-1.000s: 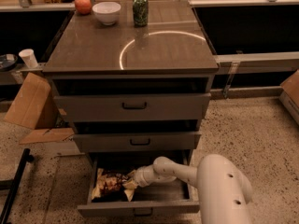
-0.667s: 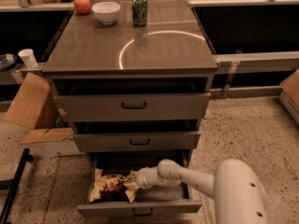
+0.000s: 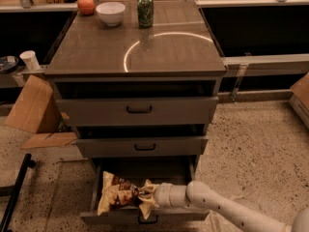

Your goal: Pick brown chip bag from bottom drawer and place on counter

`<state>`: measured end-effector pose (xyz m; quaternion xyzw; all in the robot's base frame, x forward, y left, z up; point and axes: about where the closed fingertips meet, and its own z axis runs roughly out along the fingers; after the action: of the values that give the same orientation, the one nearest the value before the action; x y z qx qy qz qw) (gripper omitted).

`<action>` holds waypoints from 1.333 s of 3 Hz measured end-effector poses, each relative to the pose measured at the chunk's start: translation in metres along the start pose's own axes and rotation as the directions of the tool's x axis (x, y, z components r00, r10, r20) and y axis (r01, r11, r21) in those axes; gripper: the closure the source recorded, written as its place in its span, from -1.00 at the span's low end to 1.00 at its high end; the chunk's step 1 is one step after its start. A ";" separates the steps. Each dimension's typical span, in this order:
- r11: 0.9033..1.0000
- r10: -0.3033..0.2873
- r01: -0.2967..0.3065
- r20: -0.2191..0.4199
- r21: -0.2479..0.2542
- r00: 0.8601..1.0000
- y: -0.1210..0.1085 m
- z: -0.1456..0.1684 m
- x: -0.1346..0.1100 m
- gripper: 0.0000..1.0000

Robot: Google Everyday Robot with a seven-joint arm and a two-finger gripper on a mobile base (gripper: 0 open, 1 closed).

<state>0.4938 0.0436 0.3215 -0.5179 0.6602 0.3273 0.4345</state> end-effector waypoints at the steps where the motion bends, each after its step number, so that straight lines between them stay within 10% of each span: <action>1: 1.000 0.000 0.000 0.000 0.000 1.000 0.000 0.000 0.000 1.00; 2: 0.997 -0.081 0.081 -0.016 0.007 0.997 -0.002 -0.022 -0.036 1.00; 4: 0.930 -0.368 0.368 -0.096 -0.016 0.925 0.011 -0.076 -0.176 1.00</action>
Offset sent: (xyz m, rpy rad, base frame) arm 0.0041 -0.0261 0.1742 -0.1467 -0.2895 0.1014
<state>0.4808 0.0494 0.5135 -0.6474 0.5721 0.2137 0.4559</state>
